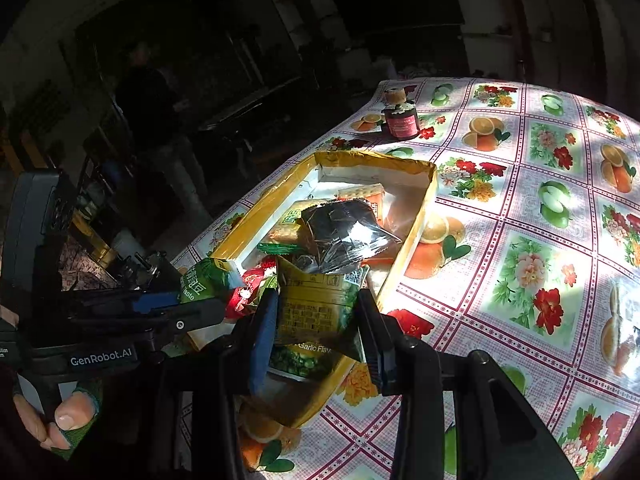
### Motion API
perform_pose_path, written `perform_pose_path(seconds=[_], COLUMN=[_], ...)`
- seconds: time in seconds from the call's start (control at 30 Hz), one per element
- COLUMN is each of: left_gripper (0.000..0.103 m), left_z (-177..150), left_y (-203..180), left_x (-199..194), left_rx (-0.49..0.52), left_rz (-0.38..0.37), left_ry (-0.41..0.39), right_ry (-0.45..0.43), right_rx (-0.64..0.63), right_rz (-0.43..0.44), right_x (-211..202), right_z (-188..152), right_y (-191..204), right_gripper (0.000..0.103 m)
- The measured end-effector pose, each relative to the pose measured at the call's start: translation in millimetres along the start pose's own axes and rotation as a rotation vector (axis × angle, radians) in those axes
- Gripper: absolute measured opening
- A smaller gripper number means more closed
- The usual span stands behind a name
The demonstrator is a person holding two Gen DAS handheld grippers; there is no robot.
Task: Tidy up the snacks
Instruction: 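Carry the green bag and yellow packet into the tray and open both tools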
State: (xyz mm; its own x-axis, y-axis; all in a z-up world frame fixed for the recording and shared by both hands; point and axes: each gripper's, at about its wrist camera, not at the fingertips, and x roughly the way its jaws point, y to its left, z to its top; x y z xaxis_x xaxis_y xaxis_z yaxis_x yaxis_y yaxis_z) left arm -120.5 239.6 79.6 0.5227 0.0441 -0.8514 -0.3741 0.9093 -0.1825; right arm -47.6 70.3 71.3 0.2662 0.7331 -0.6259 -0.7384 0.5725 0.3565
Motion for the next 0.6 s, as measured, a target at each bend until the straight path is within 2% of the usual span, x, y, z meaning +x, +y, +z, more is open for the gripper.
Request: perform_pose_path(seconds=[0.6], left_gripper=[0.038], left_z=[9.2], left_y=[3.2], left_x=[30.1], left_rx=[-0.007], left_rz=[-0.019], left_ry=[0.070], right_ry=[0.074], right_rx=[-0.002], right_rz=[0.001], right_x=[44.8], right_z=[16.9], right_y=[-10.1], right_gripper=[0.039])
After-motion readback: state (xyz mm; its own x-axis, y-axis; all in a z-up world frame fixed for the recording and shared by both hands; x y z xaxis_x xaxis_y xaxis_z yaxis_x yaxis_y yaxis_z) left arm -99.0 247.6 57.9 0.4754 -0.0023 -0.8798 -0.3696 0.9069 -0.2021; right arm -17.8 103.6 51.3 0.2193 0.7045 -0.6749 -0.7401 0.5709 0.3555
